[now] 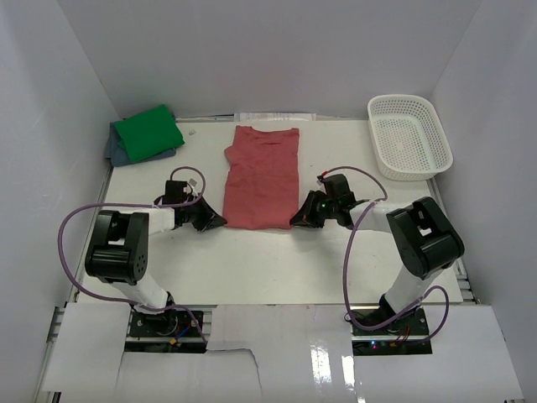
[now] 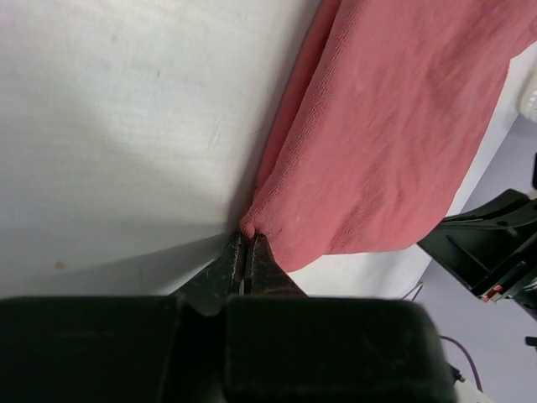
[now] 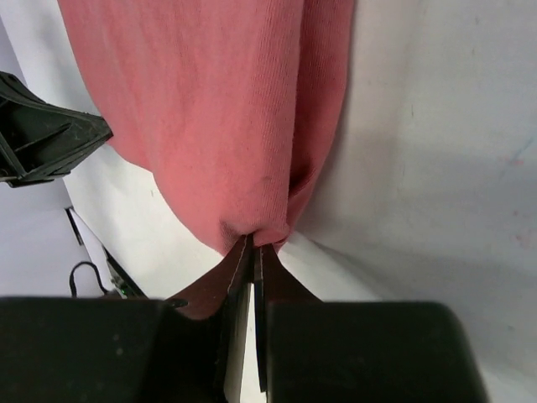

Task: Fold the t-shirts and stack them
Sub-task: Grab one side of the 2/3 rectangular tshirt with both arms, then fold the long partially folded tshirt into a neat square

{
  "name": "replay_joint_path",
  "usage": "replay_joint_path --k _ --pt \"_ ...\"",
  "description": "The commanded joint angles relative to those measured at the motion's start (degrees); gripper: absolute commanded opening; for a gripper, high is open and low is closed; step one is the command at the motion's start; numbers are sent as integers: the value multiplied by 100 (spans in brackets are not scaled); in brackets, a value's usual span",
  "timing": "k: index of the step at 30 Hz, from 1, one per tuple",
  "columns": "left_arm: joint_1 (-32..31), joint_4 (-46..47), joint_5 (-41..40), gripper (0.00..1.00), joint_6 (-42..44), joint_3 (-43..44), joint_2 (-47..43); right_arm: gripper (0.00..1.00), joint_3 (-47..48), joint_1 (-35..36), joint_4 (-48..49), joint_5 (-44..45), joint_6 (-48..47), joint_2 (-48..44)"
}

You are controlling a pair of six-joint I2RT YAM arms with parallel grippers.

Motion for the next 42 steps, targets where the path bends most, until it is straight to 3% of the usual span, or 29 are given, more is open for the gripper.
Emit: replay_joint_path --k 1,6,11,15,21,30,42 --pt "-129 -1073 72 0 502 -186 -625 8 -67 11 -757 -310 -540 -342" --pt "-200 -1716 -34 0 600 -617 -1654 8 -911 11 -1126 -441 -672 -1027" --pt "-655 -2120 46 0 100 -1213 -2839 8 -1780 20 -1687 -652 -698 -2046" --pt "-1156 -2209 -86 0 -322 -1627 -3526 8 -2080 38 -2075 -758 -698 -2811" --pt "-1386 -2498 -95 0 -780 -1769 -4090 8 -1862 38 -2981 -705 -839 -3594" --pt "-1395 -3474 -710 0 -578 -65 -3845 8 -756 29 -3631 -706 -1093 -3665" --pt "-1316 -3712 -877 0 -552 1860 -2984 8 1327 -243 -4344 -776 -1604 -2875"
